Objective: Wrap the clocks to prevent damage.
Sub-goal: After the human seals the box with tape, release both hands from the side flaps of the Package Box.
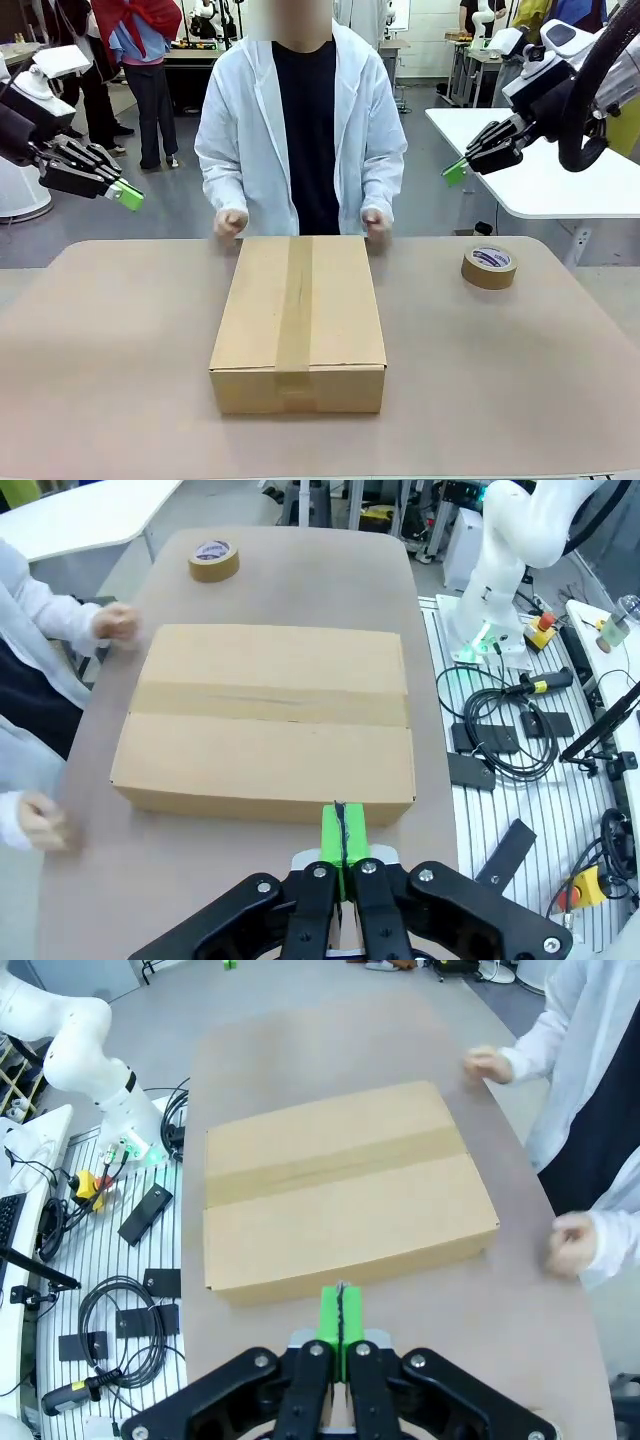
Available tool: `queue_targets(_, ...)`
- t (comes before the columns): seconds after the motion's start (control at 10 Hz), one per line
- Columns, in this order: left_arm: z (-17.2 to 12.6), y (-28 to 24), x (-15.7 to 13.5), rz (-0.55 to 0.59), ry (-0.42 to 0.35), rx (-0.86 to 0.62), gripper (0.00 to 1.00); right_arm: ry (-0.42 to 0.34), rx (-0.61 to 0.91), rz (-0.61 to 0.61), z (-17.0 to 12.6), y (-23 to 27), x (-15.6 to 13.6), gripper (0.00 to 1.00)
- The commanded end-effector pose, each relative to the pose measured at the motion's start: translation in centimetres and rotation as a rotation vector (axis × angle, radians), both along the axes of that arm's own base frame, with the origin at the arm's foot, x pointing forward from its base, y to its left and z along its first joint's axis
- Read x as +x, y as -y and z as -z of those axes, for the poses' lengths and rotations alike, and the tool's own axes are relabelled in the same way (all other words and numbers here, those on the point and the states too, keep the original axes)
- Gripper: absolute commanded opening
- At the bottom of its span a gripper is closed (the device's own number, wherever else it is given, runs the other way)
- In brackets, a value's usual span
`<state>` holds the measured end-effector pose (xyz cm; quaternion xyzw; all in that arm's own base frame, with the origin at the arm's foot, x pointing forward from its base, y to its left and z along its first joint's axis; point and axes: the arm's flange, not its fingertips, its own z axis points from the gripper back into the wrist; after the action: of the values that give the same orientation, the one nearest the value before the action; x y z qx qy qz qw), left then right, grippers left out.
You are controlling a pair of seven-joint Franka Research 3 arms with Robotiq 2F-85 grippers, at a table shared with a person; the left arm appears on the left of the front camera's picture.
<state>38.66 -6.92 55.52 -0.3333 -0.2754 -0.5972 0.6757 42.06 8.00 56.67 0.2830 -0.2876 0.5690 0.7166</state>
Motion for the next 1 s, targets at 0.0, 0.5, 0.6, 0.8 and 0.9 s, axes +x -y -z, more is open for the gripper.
queue_targets(0.0, 0.9, -0.14, 1.42, 0.012, -0.006, -0.013, 0.01, 0.009, 0.01, -0.004, 0.09, 0.0, 0.31, 0.01)
queue_targets(0.5, 0.9, -0.14, 1.42, 0.012, -0.006, -0.013, 0.01, 0.009, 0.01, -0.004, 0.09, 0.0, 0.31, 0.01)
queue_targets(0.6, 0.9, -0.14, 1.42, 0.012, -0.006, -0.013, 0.01, 0.009, 0.01, -0.004, 0.09, 0.0, 0.31, 0.01)
queue_targets(0.8, 0.9, -0.14, 1.42, 0.012, -0.006, -0.013, 0.01, 0.009, 0.01, -0.004, 0.09, 0.0, 0.31, 0.01)
queue_targets(0.9, 0.9, -0.14, 1.42, 0.012, -0.006, -0.013, 0.01, 0.009, 0.01, -0.004, 0.09, 0.0, 0.31, 0.01)
